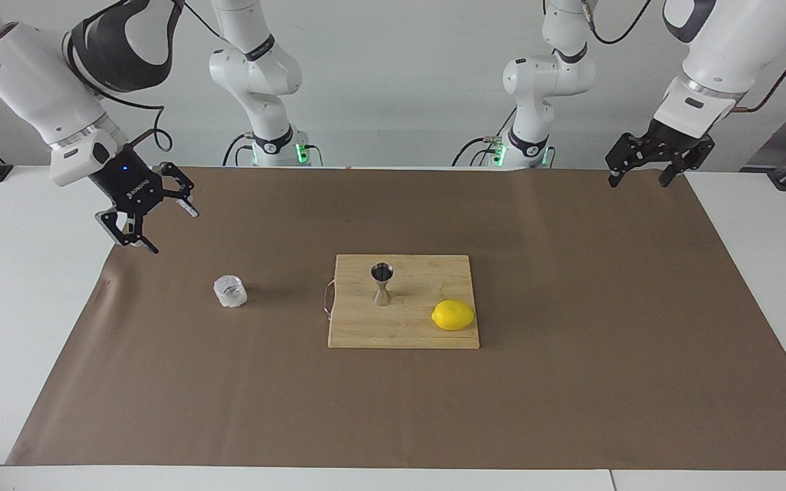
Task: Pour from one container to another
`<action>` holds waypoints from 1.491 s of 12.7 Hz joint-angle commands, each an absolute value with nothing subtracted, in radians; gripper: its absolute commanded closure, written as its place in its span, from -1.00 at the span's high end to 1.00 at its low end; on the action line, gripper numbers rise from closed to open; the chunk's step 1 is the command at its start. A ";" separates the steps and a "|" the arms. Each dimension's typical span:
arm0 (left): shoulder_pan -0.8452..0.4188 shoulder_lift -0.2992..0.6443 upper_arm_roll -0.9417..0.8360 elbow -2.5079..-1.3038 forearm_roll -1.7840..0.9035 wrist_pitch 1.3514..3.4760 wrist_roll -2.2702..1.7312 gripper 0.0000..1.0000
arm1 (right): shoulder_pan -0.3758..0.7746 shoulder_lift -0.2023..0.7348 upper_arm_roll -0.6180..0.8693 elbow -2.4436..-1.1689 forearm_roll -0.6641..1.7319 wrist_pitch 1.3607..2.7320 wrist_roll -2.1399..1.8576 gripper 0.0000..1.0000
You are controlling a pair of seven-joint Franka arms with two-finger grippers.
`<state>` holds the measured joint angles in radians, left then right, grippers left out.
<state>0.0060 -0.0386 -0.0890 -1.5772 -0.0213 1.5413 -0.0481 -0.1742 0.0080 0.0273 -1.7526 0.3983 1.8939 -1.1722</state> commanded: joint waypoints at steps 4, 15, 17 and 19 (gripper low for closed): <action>0.014 -0.066 -0.091 -1.606 -0.031 1.539 -0.041 1.00 | -0.117 0.011 0.032 -1.657 0.255 1.855 -0.719 1.00; 0.014 -0.066 -0.091 -1.606 -0.031 1.539 -0.041 1.00 | 0.000 0.018 0.041 -1.487 -0.051 1.568 0.134 1.00; 0.015 -0.066 -0.091 -1.606 -0.031 1.539 -0.041 1.00 | 0.002 0.006 0.052 -1.493 -0.048 1.498 0.205 1.00; 0.014 -0.066 -0.091 -1.606 -0.031 1.539 -0.041 1.00 | 0.002 -0.009 0.052 -1.514 -0.040 1.479 0.210 1.00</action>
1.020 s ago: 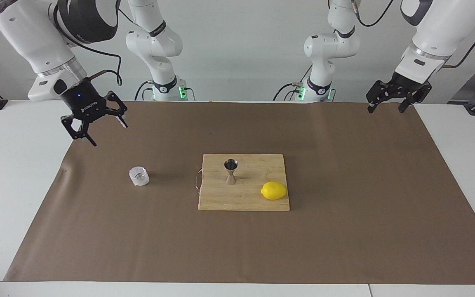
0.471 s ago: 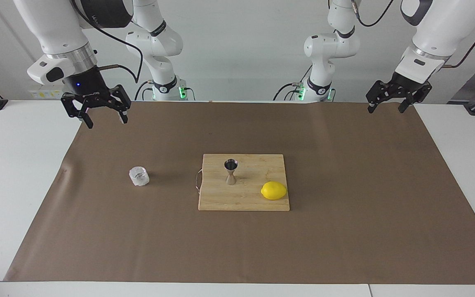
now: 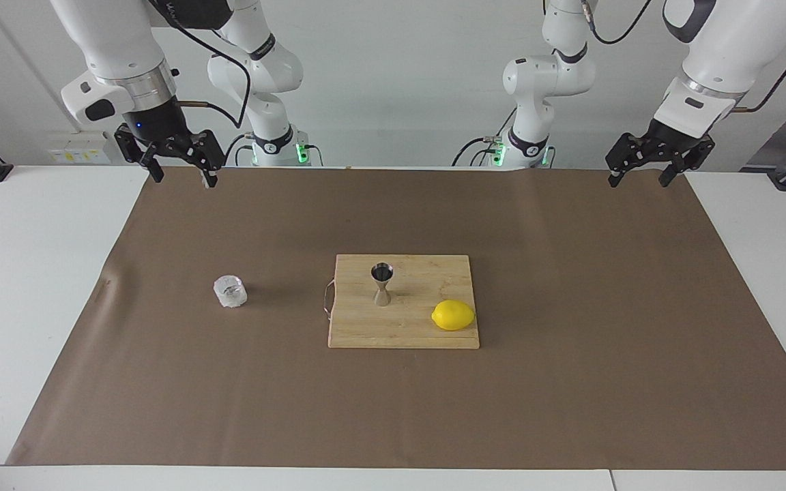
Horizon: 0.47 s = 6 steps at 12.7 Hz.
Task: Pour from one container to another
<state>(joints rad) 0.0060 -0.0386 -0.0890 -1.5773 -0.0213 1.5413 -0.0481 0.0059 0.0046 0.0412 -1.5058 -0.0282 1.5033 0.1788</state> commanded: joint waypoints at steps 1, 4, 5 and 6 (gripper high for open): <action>0.014 -0.066 -0.091 -1.606 -0.031 1.539 -0.041 1.00 | 0.000 -0.018 0.055 -1.529 -0.035 1.480 0.209 1.00; 0.014 -0.066 -0.091 -1.606 -0.032 1.539 -0.041 1.00 | -0.006 -0.046 0.054 -1.589 -0.028 1.489 0.213 1.00; 0.014 -0.066 -0.091 -1.606 -0.032 1.539 -0.041 1.00 | -0.003 -0.045 0.054 -1.589 -0.025 1.493 0.210 1.00; 0.014 -0.066 -0.091 -1.606 -0.031 1.539 -0.041 1.00 | -0.008 -0.046 0.054 -1.591 -0.006 1.496 0.212 1.00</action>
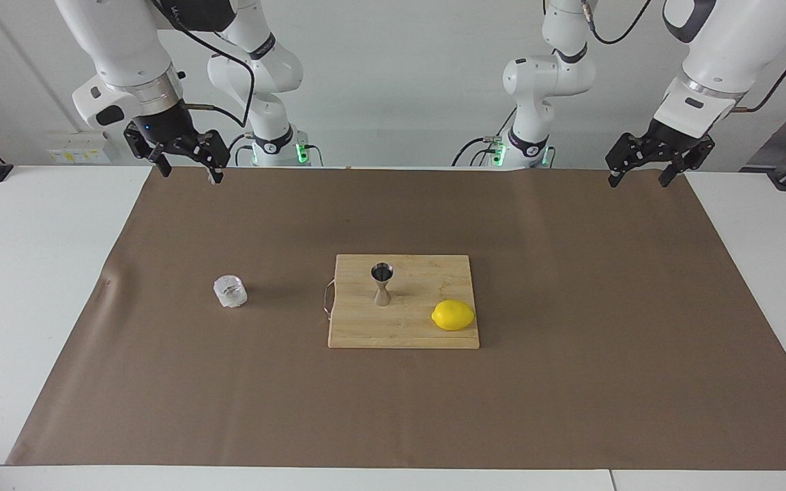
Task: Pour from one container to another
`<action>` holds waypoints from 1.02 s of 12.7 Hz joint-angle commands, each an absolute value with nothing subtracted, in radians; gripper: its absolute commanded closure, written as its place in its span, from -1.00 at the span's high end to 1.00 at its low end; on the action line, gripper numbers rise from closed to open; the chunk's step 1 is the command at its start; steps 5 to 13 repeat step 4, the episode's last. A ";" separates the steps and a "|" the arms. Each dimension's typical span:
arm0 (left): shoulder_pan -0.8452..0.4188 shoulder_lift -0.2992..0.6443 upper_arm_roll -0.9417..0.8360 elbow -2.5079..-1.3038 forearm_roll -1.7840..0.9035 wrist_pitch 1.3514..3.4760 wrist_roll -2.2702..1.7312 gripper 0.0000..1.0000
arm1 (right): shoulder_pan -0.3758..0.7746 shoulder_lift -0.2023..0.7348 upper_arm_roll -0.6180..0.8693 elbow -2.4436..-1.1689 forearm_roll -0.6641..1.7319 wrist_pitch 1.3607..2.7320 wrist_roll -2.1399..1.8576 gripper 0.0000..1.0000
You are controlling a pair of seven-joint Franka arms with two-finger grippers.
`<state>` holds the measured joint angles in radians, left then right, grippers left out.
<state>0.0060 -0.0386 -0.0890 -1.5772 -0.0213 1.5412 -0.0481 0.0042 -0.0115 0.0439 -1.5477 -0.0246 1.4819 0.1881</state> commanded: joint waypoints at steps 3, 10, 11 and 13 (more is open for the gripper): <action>0.014 -0.066 -0.091 -1.606 -0.031 1.539 -0.041 1.00 | -0.009 -0.052 0.054 -1.606 0.015 1.517 0.210 1.00; 0.015 -0.066 -0.091 -1.606 -0.031 1.539 -0.041 1.00 | -0.012 -0.052 0.054 -1.608 0.015 1.517 0.210 1.00; 0.015 -0.066 -0.091 -1.606 -0.031 1.539 -0.041 1.00 | -0.012 -0.052 0.054 -1.608 0.015 1.517 0.210 1.00; 0.015 -0.066 -0.091 -1.606 -0.031 1.539 -0.041 1.00 | -0.012 -0.052 0.054 -1.608 0.015 1.517 0.210 1.00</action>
